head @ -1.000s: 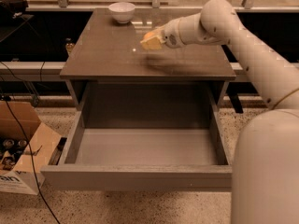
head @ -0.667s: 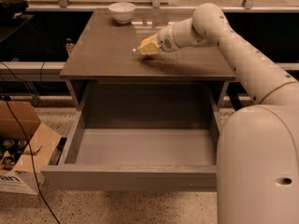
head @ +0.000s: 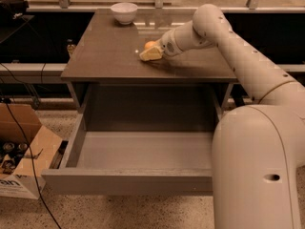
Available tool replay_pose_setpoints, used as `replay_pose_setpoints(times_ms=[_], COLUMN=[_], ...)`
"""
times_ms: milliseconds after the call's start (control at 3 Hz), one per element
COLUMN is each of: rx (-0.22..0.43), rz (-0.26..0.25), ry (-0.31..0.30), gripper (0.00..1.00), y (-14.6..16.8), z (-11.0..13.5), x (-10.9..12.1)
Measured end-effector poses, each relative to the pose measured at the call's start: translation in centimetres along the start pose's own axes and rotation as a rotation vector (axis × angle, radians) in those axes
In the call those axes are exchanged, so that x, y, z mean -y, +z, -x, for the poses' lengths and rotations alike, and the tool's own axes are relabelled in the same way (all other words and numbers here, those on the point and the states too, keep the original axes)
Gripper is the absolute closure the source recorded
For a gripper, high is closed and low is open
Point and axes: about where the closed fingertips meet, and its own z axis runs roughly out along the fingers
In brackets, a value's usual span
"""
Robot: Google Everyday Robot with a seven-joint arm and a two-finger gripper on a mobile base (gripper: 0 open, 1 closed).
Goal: Pick orange from top drawer and place on counter
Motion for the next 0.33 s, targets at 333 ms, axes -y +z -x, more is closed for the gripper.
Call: replay_pose_setpoints(times_ms=[333], rx=[-0.001], rz=[0.003], ry=[0.0], gripper=[0.0], y=[0.18], z=[-0.03], x=[-0.09])
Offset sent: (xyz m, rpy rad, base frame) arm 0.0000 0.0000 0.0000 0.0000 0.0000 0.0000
